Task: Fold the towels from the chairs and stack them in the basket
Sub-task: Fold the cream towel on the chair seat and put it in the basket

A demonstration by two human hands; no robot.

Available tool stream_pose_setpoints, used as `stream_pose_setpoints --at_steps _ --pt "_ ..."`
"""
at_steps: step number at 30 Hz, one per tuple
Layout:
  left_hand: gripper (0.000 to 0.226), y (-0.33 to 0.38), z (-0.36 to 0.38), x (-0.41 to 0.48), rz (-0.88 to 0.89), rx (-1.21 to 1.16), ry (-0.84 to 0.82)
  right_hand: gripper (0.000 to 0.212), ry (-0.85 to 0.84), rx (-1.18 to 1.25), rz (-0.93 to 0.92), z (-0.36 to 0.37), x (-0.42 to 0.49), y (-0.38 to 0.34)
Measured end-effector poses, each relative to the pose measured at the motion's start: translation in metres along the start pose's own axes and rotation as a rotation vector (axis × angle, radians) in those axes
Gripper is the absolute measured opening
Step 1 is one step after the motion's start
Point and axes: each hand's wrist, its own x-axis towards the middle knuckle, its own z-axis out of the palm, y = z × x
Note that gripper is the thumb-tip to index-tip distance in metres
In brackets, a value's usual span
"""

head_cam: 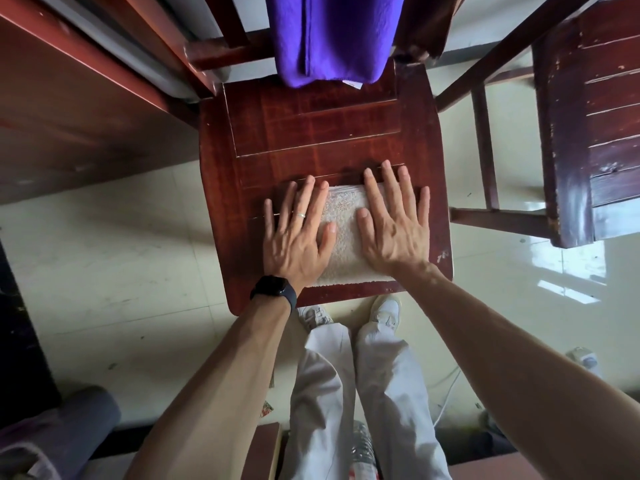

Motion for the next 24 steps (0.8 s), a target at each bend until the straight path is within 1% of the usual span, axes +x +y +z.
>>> stream_pose_setpoints --at_steps 2,3,5,6,7,9,10,12,14,15,17,20,23,24 --pt "0.063 0.003 -0.008 -0.002 -0.028 -0.038 0.002 0.06 0.0 0.049 0.075 -0.009 -0.005 -0.003" --pt "0.063 0.004 -0.013 -0.005 -0.08 -0.085 0.019 0.06 0.03 0.094 0.134 -0.015 -0.01 -0.003" --pt "0.062 0.008 -0.026 -0.009 -0.26 -0.22 0.111 0.06 0.109 0.251 0.279 -0.028 -0.024 0.0" --pt "0.06 0.011 -0.033 -0.011 -0.378 -0.291 0.16 0.057 0.122 0.365 0.36 -0.033 -0.03 0.003" --pt "0.056 0.014 -0.041 -0.012 -0.499 -0.365 0.164 0.052 0.104 0.476 0.439 -0.035 -0.033 0.006" --pt "0.04 0.02 -0.053 -0.009 -0.714 -0.524 0.053 0.04 -0.028 0.622 0.599 -0.036 -0.031 0.01" --pt "0.032 0.023 -0.056 -0.006 -0.809 -0.601 -0.023 0.043 -0.104 0.675 0.672 -0.036 -0.025 0.011" --pt "0.025 0.027 -0.06 0.0 -0.93 -0.695 -0.119 0.059 -0.235 0.778 0.792 -0.038 -0.014 0.009" --pt "0.02 0.028 -0.06 0.004 -0.984 -0.747 -0.133 0.068 -0.297 0.85 0.82 -0.04 -0.005 0.009" --pt "0.016 0.028 -0.059 0.005 -0.989 -0.772 -0.139 0.067 -0.322 0.883 0.805 -0.041 -0.002 0.011" --pt "0.018 0.025 -0.06 0.007 -0.979 -0.832 -0.165 0.059 -0.362 0.974 0.795 -0.045 0.001 0.015" --pt "0.019 0.019 -0.062 0.007 -0.958 -0.938 -0.18 0.052 -0.385 1.111 0.766 -0.05 -0.003 0.024" --pt "0.014 0.016 -0.068 0.004 -0.902 -1.054 -0.162 0.044 -0.367 1.212 0.679 -0.062 -0.015 0.029" --pt "0.017 0.016 -0.07 0.001 -0.893 -1.087 -0.148 0.042 -0.36 1.232 0.637 -0.068 -0.02 0.03"
